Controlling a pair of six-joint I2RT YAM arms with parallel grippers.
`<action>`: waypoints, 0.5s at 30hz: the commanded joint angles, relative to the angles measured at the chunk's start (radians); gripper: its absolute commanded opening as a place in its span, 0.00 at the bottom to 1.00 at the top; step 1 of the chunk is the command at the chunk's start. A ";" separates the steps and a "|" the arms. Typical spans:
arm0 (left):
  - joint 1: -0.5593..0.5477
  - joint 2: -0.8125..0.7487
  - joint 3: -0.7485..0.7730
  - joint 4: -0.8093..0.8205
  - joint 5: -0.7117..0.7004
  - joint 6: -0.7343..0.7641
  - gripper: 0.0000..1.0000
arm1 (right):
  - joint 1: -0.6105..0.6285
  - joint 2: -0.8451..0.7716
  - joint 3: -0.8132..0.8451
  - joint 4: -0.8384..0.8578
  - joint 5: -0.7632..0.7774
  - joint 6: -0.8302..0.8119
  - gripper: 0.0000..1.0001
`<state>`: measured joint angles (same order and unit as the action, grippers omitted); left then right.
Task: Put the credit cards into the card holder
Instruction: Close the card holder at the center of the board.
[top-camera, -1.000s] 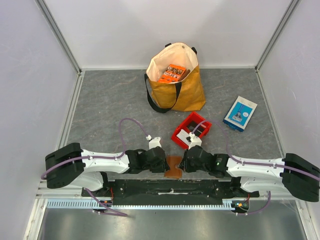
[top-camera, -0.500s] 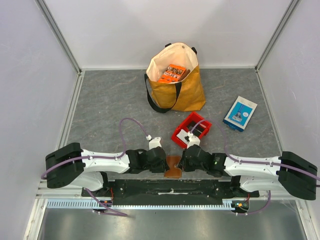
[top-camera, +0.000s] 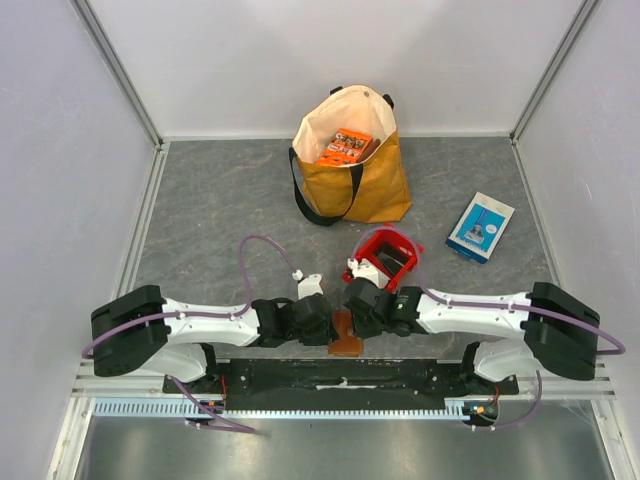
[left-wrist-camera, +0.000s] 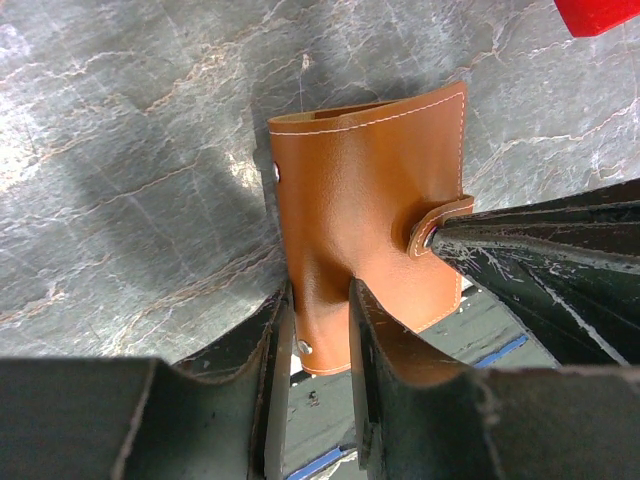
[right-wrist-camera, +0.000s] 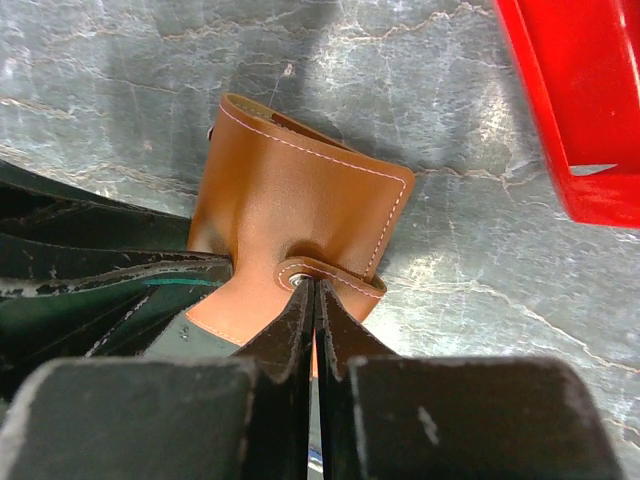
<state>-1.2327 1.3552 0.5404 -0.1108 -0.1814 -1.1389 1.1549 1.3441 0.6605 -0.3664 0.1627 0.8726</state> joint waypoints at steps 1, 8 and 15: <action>-0.019 0.027 -0.002 -0.033 -0.013 0.039 0.33 | 0.003 0.130 0.042 -0.088 0.011 -0.046 0.07; -0.019 0.005 -0.025 -0.015 -0.020 0.036 0.33 | 0.003 0.248 0.090 -0.117 -0.026 -0.061 0.08; -0.017 -0.008 -0.045 -0.004 -0.023 0.030 0.33 | -0.004 0.311 0.094 -0.138 -0.043 -0.081 0.09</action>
<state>-1.2327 1.3479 0.5282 -0.0967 -0.1829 -1.1393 1.1542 1.5185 0.8375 -0.5465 0.1280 0.7971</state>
